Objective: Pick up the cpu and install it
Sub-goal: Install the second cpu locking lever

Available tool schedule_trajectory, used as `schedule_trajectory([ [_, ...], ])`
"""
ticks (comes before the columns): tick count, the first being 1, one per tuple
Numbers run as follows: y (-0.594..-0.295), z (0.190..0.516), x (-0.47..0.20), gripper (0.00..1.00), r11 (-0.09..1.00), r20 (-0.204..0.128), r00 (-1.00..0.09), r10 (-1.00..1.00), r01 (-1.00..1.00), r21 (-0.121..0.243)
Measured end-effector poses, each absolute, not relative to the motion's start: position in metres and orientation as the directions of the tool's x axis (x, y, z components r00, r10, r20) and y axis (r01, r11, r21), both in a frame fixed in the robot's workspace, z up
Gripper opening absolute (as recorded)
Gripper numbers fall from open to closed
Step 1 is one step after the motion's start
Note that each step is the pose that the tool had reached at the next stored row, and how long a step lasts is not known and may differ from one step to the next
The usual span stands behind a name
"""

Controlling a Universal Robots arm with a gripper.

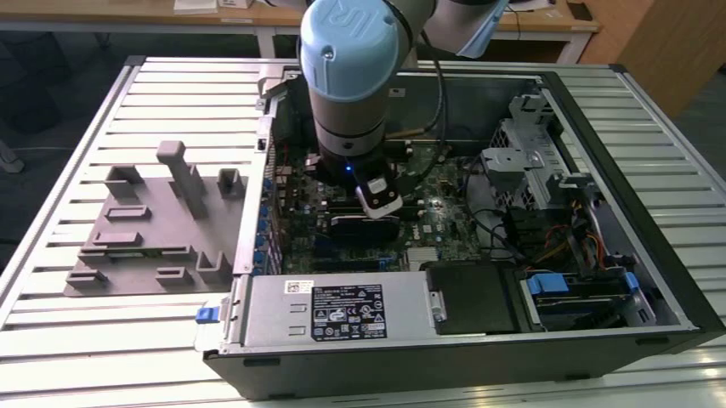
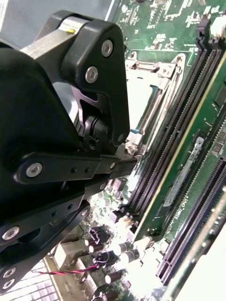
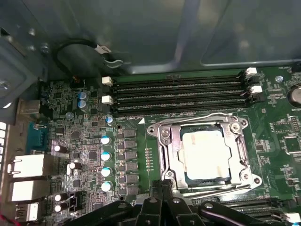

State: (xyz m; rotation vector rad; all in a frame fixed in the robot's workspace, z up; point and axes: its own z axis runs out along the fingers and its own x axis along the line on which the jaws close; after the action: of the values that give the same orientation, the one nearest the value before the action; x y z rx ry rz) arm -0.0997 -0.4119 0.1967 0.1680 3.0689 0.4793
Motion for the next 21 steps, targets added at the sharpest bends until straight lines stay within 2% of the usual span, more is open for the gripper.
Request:
schedule_trajectory([
  [9, -0.412, 0.216, -0.099, 0.11, 0.95, -0.015, -0.993, 0.115, 0.105, 0.295],
  [12, -0.412, 0.221, -0.099, 0.11, 0.953, -0.017, -0.993, 0.117, 0.108, 0.282],
  [16, -0.412, 0.222, -0.099, 0.11, 0.963, -0.021, -0.993, 0.119, 0.11, 0.246],
  [21, -0.412, 0.222, -0.094, 0.11, 0.964, -0.022, -0.992, 0.126, 0.117, 0.24],
])
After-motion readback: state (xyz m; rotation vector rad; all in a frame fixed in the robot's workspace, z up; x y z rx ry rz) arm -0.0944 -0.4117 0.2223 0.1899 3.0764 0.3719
